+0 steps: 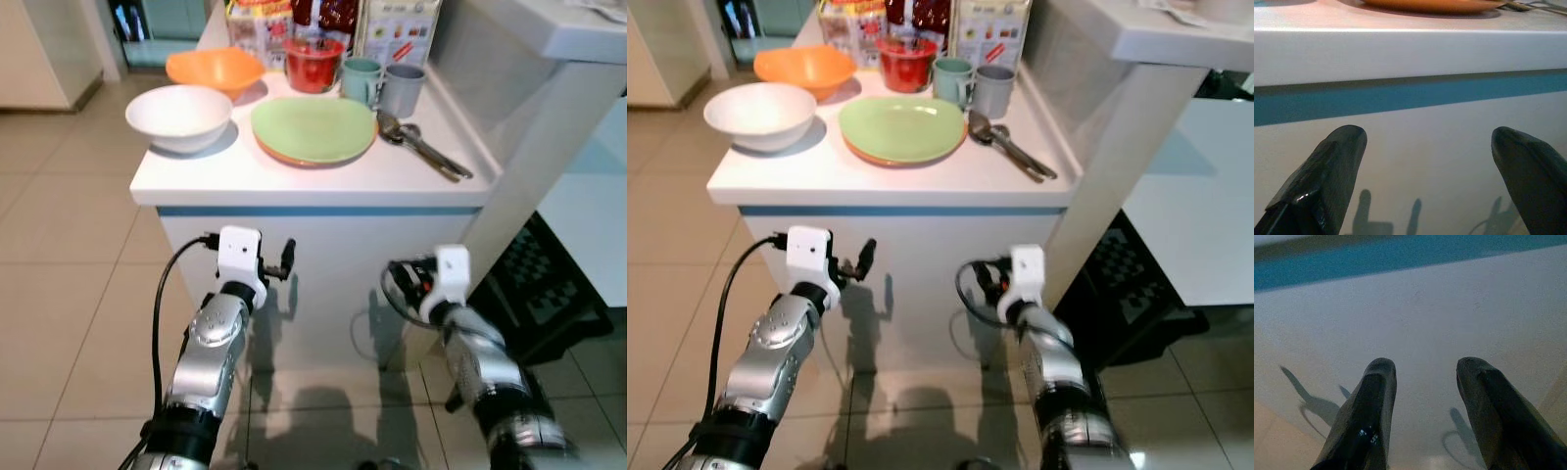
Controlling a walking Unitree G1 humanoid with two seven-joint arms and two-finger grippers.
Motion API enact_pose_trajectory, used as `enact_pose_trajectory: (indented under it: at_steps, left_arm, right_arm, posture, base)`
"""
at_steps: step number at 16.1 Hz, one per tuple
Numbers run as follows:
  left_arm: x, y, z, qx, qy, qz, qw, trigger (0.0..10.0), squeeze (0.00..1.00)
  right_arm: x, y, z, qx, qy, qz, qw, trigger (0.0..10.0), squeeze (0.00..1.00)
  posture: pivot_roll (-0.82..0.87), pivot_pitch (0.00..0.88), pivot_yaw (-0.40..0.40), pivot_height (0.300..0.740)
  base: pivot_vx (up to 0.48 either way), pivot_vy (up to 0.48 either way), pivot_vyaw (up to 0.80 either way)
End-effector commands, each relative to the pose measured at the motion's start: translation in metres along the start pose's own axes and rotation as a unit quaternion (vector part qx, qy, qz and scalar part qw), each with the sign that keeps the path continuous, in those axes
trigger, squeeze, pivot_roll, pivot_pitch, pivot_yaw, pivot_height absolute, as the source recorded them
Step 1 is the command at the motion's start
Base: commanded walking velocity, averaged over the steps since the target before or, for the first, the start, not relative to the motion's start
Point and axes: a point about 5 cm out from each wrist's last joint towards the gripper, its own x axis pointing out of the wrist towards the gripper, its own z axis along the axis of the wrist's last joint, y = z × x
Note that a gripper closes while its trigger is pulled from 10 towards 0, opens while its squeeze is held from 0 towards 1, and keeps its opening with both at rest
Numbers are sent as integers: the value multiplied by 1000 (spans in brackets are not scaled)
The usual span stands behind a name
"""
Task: Setting the table
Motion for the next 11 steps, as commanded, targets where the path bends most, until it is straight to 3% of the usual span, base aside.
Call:
enact_pose_trajectory:
  at_steps: [1, 2, 4, 11]
  left_arm:
    - [-4, -2, -5, -9, 9, -16, 1000, 10000, 0]
    - [-10, 7, -10, -18, 13, -17, 1000, 10000, 0]
    - [-18, 26, -17, -16, 26, 6, 1000, 10000, 0]
    - [-15, 26, -16, -6, 16, 0, 1000, 10000, 0]
  right_arm:
    - [-5, -1, 8, 13, -22, -12, 1000, 10000, 0]
    - [-15, 0, 4, 8, -25, -26, 999, 10000, 0]
    - [-18, 2, 10, -17, -34, -32, 999, 10000, 0]
    - [-12, 15, 22, -41, -29, -25, 998, 10000, 0]
  posture:
    - [47, 0, -31, 740]
    - [42, 0, -30, 740]
    - [41, 0, -29, 740]
    - [47, 0, -33, 740]
  base:
    - [0, 0, 0]
    - [0, 0, 0]
    - [0, 0, 0]
    - [0, 0, 0]
